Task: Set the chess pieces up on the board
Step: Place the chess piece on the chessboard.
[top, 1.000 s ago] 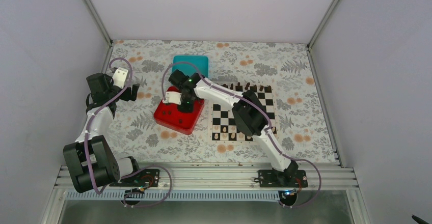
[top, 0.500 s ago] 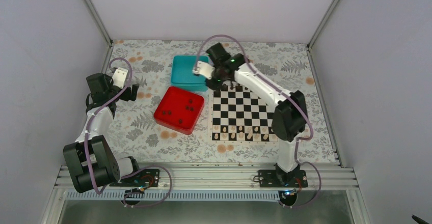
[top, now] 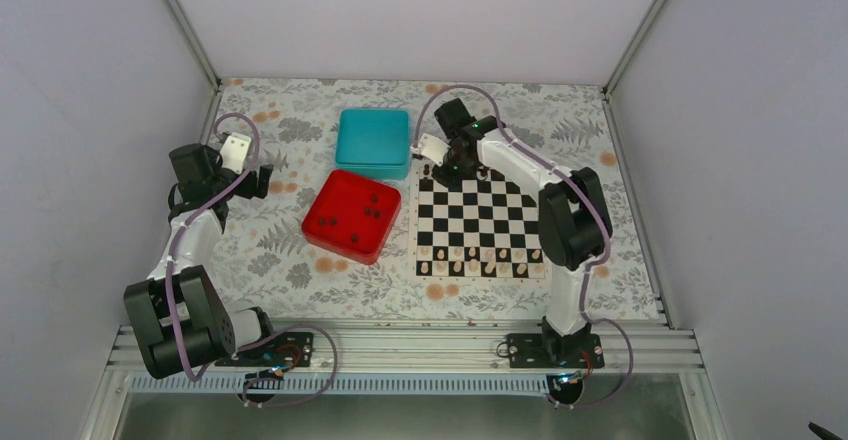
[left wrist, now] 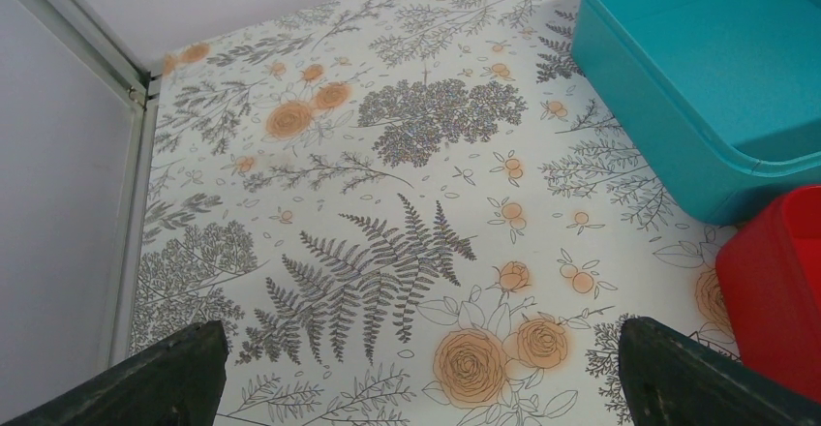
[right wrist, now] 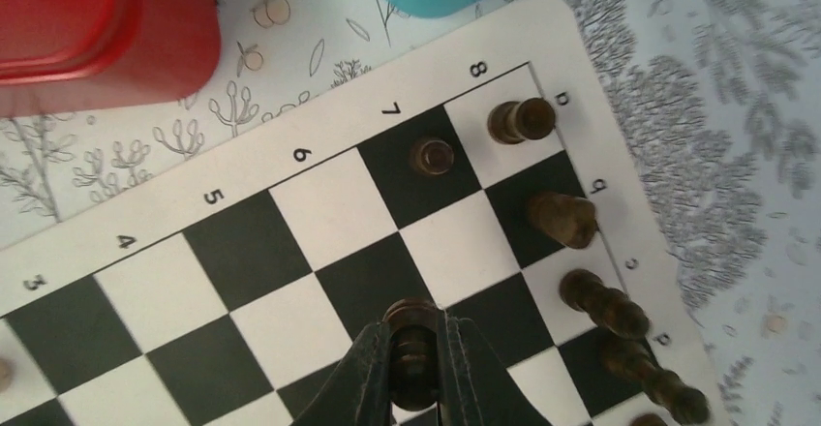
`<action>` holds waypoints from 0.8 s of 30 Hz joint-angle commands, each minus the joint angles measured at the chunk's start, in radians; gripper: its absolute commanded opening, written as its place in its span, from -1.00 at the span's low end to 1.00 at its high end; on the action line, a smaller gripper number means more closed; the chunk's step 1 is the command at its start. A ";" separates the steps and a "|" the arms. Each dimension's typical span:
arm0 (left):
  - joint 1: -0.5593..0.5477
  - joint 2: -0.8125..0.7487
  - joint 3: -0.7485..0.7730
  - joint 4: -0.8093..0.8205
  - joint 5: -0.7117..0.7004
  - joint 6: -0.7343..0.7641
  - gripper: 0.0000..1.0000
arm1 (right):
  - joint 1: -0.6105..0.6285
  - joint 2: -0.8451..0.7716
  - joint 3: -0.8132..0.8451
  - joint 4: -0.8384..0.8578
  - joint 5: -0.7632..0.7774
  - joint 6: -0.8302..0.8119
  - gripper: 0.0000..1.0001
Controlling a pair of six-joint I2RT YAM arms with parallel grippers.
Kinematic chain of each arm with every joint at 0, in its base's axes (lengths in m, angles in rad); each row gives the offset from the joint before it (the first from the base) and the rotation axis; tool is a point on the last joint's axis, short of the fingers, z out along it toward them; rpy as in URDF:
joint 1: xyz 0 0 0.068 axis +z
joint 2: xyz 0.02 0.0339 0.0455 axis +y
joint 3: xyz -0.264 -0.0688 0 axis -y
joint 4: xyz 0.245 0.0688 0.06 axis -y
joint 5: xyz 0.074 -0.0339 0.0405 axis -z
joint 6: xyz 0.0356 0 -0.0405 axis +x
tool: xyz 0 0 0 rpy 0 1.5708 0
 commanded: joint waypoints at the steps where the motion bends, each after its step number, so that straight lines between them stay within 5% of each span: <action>1: 0.008 0.004 0.009 0.009 0.012 -0.010 1.00 | 0.001 0.083 0.015 0.037 -0.007 -0.017 -0.86; 24: 0.008 0.015 0.009 0.013 0.015 -0.010 1.00 | -0.031 0.183 0.060 0.074 0.002 -0.013 -0.86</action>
